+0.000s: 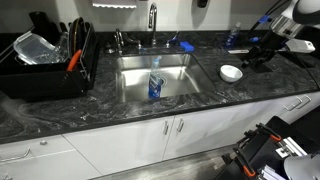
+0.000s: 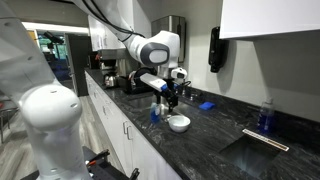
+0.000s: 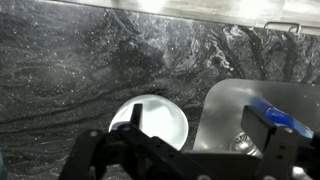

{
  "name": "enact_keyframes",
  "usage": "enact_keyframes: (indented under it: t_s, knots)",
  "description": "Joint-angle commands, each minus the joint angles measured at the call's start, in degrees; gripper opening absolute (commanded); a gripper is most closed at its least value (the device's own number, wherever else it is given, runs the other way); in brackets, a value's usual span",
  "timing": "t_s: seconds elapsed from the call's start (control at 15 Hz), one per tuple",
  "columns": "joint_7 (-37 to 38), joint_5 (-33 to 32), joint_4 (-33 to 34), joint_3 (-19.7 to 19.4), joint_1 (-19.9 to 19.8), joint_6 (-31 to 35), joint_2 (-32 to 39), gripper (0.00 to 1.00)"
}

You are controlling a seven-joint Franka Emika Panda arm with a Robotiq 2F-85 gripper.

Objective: Pick up the bowl and put it in the sink, then pick up the bottle from the sink and put it on the counter

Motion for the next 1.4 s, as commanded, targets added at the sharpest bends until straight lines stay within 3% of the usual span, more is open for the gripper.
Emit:
enact_keyframes:
  t_s: [0.0,0.27,0.8,1.33]
  knots:
    - [0.3,2.8,-0.1,1.6,0.6,9.8,4.2,1.0]
    - [4.1,0.5,2.1,3.7,0.1,12.4,10.6,1.0]
    - [6.9,2.2,9.2,5.8,0.2,18.1,22.7,1.0]
    - [9.3,0.9,16.6,6.9,-0.1,17.1,31.9,1.0]
